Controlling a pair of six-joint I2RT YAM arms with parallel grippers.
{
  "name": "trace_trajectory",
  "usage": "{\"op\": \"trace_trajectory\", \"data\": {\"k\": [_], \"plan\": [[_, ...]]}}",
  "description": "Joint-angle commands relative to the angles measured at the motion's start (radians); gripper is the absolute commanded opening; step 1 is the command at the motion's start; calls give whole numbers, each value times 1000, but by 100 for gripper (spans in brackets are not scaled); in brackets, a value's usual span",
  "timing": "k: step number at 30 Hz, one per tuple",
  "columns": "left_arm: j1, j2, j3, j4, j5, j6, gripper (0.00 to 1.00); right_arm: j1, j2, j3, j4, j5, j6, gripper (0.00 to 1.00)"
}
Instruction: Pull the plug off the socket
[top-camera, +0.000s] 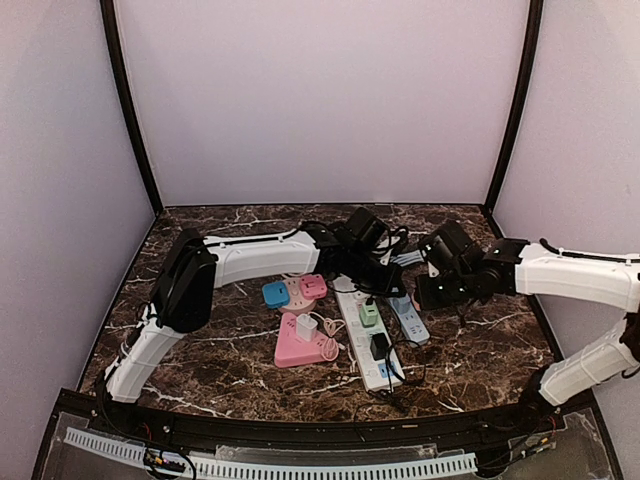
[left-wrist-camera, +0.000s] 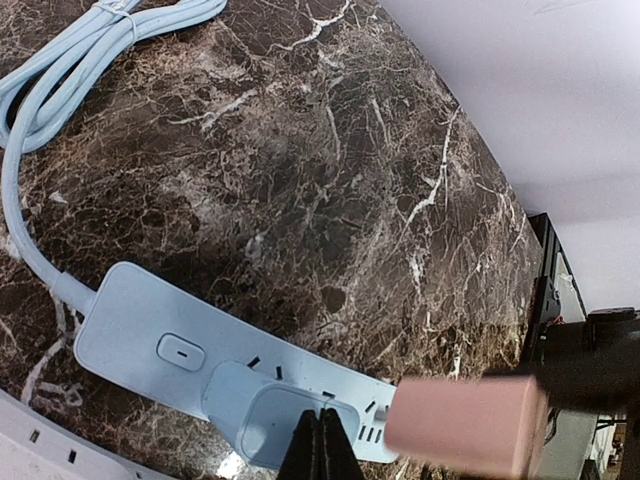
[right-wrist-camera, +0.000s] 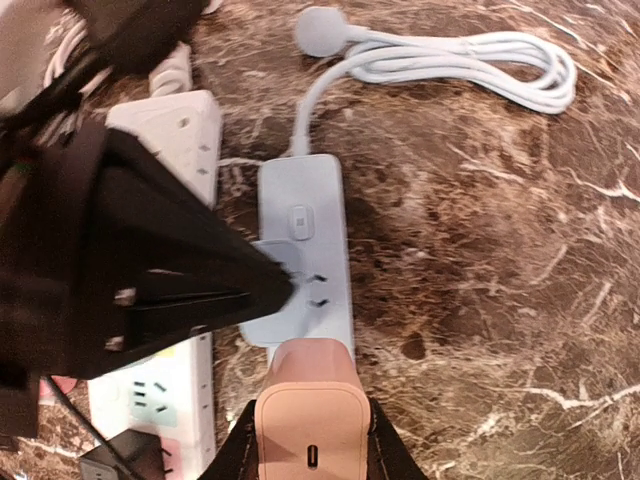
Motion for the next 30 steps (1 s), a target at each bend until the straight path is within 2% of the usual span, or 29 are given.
{"op": "trace_trajectory", "data": {"k": [1,16,24,30], "plan": [[-8,89,-40,-280,-56,14,0,-106,-80,-57,-4,-10,60,1],[-8,97,85,-299,-40,11,1,-506,16,-214,438,-395,104,7],[-8,91,105,-299,-34,9,1,-628,71,-277,532,-500,114,13],[-8,89,118,-294,-27,9,1,-678,56,-312,527,-523,103,28]]}}
